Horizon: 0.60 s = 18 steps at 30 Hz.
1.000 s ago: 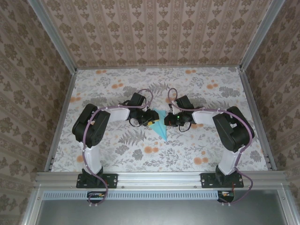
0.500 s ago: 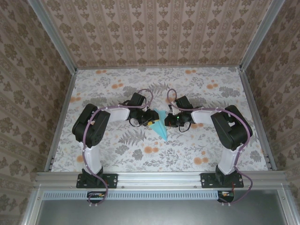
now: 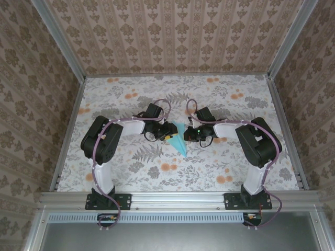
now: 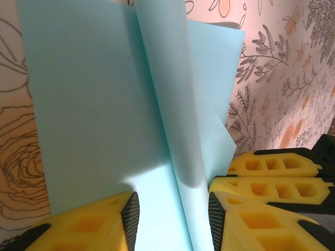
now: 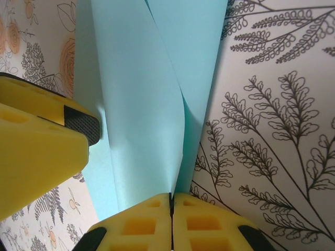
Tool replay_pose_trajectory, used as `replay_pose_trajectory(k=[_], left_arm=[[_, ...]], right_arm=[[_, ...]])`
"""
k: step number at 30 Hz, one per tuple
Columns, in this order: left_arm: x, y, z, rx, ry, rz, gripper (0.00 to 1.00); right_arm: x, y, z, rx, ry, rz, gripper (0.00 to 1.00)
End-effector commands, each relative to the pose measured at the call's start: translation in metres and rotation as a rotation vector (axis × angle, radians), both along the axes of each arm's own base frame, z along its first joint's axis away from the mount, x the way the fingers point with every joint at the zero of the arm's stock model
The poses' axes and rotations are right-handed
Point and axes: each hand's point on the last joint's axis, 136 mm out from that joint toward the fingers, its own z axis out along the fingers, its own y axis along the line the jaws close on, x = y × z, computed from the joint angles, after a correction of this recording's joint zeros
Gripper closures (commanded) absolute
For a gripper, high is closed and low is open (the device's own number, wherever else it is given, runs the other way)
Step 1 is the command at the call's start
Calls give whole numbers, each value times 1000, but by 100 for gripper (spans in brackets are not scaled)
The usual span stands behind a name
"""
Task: Fold a paper plane with a square sheet of paper (fold left side to right side)
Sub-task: Fourth fold the wing at the center of the table.
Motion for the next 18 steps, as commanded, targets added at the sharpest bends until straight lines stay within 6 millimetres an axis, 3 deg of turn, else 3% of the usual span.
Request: replay_pose_trajectory(k=[1,8,18], left_arm=[[-7,5,-17,57,35,-3,57],[-7,5,-16,57,35,-5,57],[-7,4,-16,58,35,-6,57]], right_arm=[[1,3,16,8,-37,11,92],[1,7,18,9,-41,20,92],[0,5,5,-23,-16,22,92]])
